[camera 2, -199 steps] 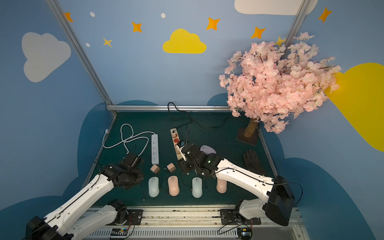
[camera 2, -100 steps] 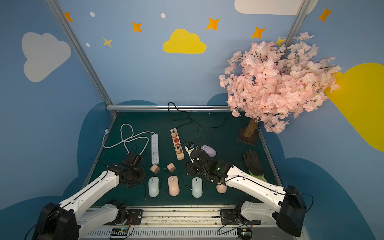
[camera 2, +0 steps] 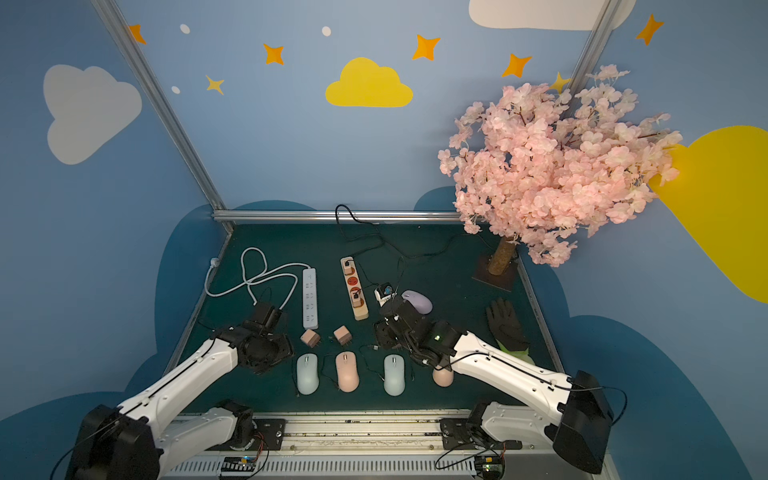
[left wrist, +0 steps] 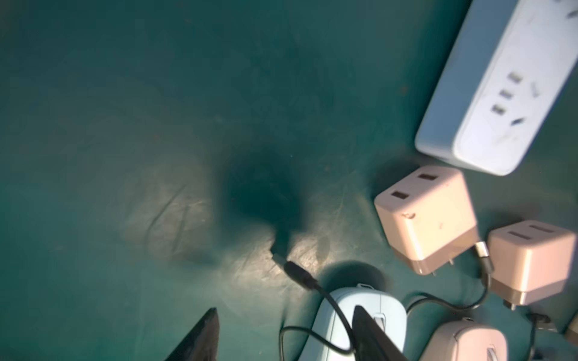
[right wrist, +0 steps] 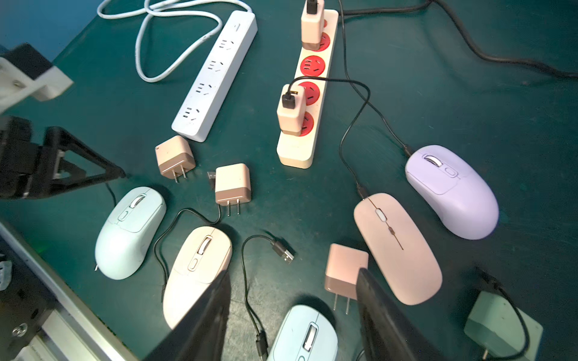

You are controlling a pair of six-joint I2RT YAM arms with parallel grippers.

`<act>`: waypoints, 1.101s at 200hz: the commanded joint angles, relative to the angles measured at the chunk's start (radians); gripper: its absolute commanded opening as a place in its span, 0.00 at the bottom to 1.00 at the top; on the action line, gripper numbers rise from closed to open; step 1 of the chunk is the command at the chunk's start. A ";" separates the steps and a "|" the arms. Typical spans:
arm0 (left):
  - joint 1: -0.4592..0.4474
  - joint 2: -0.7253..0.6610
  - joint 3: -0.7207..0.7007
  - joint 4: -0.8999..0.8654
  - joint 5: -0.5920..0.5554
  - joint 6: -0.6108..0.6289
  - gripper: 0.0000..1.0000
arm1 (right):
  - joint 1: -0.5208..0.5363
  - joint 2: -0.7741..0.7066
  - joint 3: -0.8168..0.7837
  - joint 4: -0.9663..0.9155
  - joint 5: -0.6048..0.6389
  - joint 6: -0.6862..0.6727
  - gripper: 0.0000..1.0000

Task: Unplug the wireless mouse
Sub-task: Place the power cord at the center of the board, then pick up the mouse from the center of the board.

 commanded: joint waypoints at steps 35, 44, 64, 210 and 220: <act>-0.007 -0.139 0.126 0.007 0.038 0.117 0.72 | -0.031 -0.066 -0.029 -0.080 0.048 0.033 0.63; -0.022 -0.128 0.144 0.036 0.064 0.131 0.72 | -0.041 -0.066 -0.031 -0.085 0.033 0.039 0.63; -0.082 -0.085 0.163 0.129 0.109 0.151 0.70 | -0.067 -0.052 -0.027 -0.094 -0.010 0.061 0.63; -0.334 0.051 0.112 0.540 0.246 0.169 0.67 | -0.452 0.351 0.158 -0.318 -0.391 -0.248 0.65; -0.337 0.053 0.107 0.549 0.254 0.164 0.66 | -0.456 0.405 0.190 -0.344 -0.396 -0.286 0.68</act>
